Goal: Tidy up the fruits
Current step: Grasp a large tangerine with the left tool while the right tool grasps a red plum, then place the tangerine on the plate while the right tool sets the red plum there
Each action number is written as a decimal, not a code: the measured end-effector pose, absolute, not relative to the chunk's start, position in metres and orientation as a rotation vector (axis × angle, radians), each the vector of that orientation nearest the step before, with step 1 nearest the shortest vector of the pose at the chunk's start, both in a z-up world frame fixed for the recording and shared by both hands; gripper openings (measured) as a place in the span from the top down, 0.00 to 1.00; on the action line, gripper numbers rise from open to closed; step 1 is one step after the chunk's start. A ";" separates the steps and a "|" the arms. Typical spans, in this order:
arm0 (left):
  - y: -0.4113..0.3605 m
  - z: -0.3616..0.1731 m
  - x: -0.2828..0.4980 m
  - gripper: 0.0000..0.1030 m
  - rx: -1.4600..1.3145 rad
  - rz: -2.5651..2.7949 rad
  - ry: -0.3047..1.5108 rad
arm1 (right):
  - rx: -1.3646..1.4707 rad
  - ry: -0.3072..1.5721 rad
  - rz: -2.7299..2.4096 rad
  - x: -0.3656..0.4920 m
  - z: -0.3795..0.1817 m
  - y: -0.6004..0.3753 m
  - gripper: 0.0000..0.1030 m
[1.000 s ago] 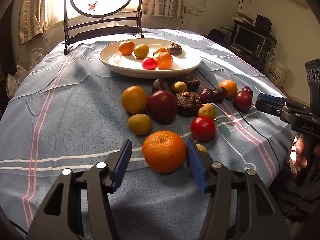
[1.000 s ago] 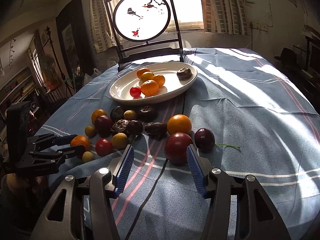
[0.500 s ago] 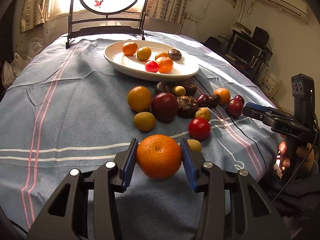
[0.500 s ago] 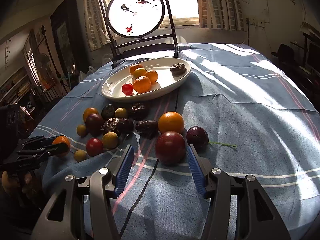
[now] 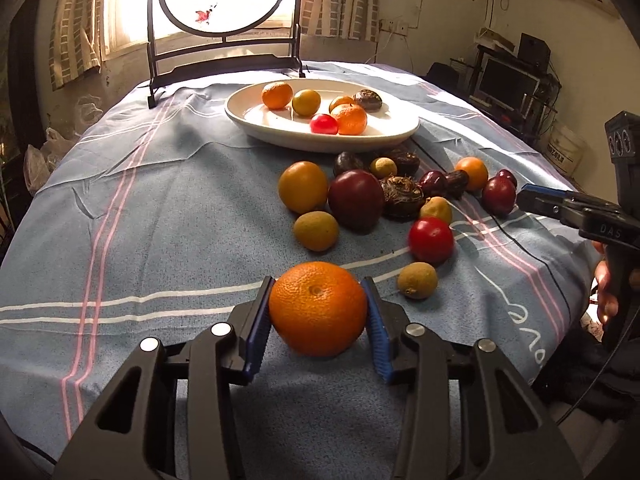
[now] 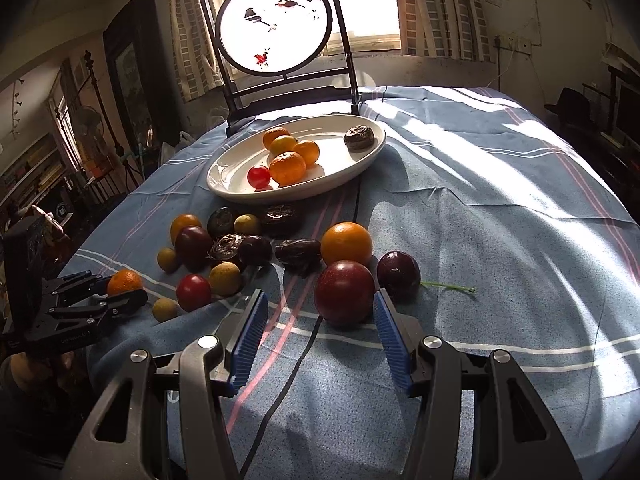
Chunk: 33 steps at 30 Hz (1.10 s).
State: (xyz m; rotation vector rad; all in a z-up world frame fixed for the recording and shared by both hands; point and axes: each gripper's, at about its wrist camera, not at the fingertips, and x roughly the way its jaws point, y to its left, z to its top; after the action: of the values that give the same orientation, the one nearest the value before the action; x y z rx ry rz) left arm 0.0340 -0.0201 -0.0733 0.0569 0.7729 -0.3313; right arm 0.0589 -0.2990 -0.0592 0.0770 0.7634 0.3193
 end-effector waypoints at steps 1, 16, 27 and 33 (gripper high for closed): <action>-0.020 -0.068 0.031 0.60 0.065 -0.331 0.760 | 0.076 0.768 0.316 0.060 -0.061 -0.299 0.47; -0.010 -0.045 0.019 0.59 0.037 -0.327 0.707 | 0.092 0.777 0.300 0.077 -0.065 -0.293 0.64; -0.013 -0.029 0.049 0.59 -0.002 -0.368 0.694 | 0.154 0.704 0.395 0.082 -0.026 -0.296 0.64; -0.032 -0.016 0.107 0.59 0.041 -0.376 0.695 | 0.167 0.691 0.412 0.130 -0.003 -0.290 0.64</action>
State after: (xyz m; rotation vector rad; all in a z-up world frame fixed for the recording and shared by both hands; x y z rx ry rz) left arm 0.1068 -0.0324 -0.0163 0.0408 0.6954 -0.3762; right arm 0.1297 -0.2902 -0.0031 0.1671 0.6910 0.4124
